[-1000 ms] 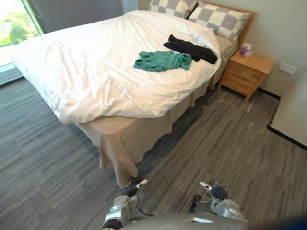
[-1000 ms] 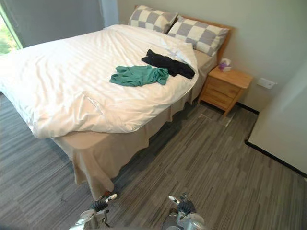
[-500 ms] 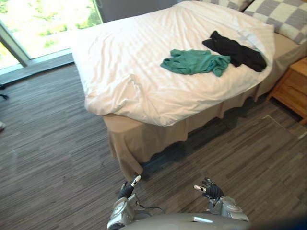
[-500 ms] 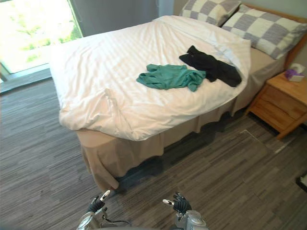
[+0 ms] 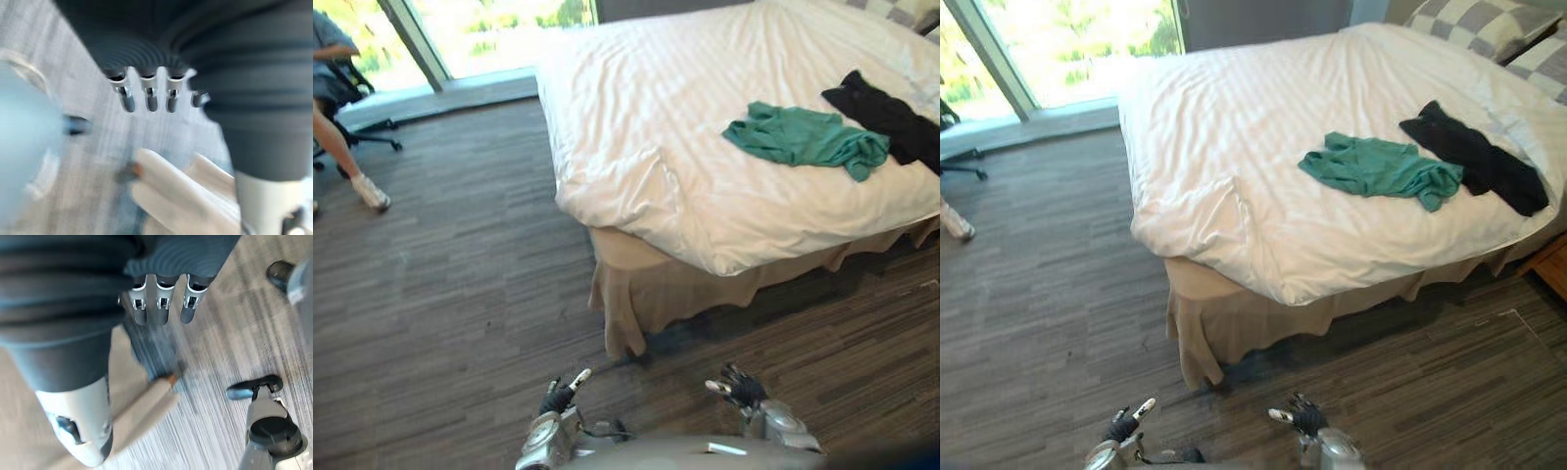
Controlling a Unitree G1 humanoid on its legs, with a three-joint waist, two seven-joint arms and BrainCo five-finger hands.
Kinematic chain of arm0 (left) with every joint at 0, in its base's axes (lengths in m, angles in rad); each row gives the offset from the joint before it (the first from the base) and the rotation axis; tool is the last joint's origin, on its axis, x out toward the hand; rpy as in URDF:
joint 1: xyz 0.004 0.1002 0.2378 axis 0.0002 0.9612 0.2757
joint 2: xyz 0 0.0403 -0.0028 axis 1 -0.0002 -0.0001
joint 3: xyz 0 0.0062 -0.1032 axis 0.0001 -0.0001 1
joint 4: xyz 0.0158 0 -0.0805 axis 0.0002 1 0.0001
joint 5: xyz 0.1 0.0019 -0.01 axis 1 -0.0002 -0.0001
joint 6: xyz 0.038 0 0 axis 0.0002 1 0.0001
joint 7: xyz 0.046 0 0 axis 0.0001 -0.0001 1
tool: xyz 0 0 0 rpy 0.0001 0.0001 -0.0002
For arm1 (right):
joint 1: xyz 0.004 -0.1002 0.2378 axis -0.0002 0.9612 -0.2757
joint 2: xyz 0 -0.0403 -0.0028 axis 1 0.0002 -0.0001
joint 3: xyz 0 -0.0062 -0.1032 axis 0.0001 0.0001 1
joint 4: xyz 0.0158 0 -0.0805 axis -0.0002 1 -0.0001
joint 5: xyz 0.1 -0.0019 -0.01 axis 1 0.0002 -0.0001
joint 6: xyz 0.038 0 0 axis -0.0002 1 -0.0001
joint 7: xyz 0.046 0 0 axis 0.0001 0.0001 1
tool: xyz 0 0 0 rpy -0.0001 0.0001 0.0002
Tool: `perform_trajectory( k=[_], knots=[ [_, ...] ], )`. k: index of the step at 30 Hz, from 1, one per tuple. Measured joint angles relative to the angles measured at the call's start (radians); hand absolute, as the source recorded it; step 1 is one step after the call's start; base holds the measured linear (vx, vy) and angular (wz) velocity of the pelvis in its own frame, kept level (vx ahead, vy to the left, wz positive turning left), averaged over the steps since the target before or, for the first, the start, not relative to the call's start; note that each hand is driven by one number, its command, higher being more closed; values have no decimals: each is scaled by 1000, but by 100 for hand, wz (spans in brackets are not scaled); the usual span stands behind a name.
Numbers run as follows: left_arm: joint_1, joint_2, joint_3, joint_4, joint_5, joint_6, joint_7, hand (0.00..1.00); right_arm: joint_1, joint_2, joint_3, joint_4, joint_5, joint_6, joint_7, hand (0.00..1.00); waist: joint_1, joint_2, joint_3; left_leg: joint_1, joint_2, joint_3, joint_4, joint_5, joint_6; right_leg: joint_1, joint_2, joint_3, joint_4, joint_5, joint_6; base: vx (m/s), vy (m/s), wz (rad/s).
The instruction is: Tidy the bed and pick cloth on bed and put in laundry
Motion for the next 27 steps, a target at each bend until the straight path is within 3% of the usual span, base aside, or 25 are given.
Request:
perform_trajectory(
  k=[1,2,3,4,5,7,10,12,14,16,18,23,25,27],
  knots=[
    [6,-2,-10,7,9,4,-1,0,0,-9,-3,0,1,0,-9,0,0,6,2,20,-2,-17,-22,-15,3,-22,-23,15,104,-17,23,5,4,42],
    [7,-10,-12,12,11,8,-1,0,4,-16,-3,0,1,1,-14,0,-2,20,2,35,0,-22,-44,-33,2,-51,-39,35,191,-27,22,10,51,37],
    [-4,-10,-17,18,22,20,0,0,6,-31,-16,1,6,5,-32,0,-6,35,11,72,-14,-44,-71,-32,9,-142,-99,119,426,-29,8,-20,50,49],
    [-10,4,-41,20,28,27,0,0,14,-28,-37,1,15,6,-39,0,-30,30,24,87,-14,-73,-74,-41,14,-209,-116,224,567,-87,12,-32,26,59],
    [-7,17,-50,23,28,27,1,0,21,-21,-37,0,20,6,-41,0,-39,17,23,89,-16,-90,-76,-45,9,-230,-107,255,593,-125,8,-40,-42,78],
    [-12,38,-57,27,26,27,-2,0,44,-16,-38,-15,42,-5,-43,0,-53,-19,28,90,-16,-139,-80,-42,6,-284,-36,309,513,-173,-8,21,-77,76],
    [-15,44,-65,27,27,28,-2,0,75,-23,-55,-13,75,-12,-39,0,-60,-32,24,88,-18,-206,-115,-16,-28,-255,53,354,266,-169,-13,109,-141,67],
    [-15,19,-85,28,28,28,-3,0,75,-34,-70,-6,80,-12,-32,0,-57,14,19,89,-2,-208,-177,34,-49,-255,88,333,219,-162,-18,157,-97,26],
    [-14,6,-82,29,31,28,-3,0,67,-37,-66,-6,89,-12,-24,0,-60,34,18,86,20,-214,-203,58,-63,-240,114,306,189,-145,-16,174,-94,21],
    [-5,8,-68,27,62,26,-9,0,68,-30,-58,-7,93,-12,-22,0,-58,28,15,104,35,-209,-201,62,-70,-199,134,307,160,-136,-17,180,-53,24],
    [-4,8,-41,25,90,21,-23,0,73,-26,-22,-6,101,-13,-10,0,-52,3,6,119,45,-199,-201,63,-76,-167,152,309,119,-130,-23,167,-42,14],
    [-1,13,-34,25,137,7,-27,0,32,-15,1,-9,154,-28,7,0,-46,-9,0,115,41,-144,-182,63,-78,-147,166,349,26,-74,-3,74,17,-22],
    [-1,14,-34,25,138,-11,-26,0,43,-14,-1,-6,166,-14,0,0,-47,-13,1,76,38,-141,-80,44,-79,-133,145,361,4,-57,-6,0,-7,-16],
    [-6,8,-33,24,141,-34,-26,0,50,-15,-16,-7,186,13,-11,0,-48,1,12,-11,79,-140,149,-40,-70,-114,151,366,-8,-61,-12,-40,-53,-18]
  ],
)
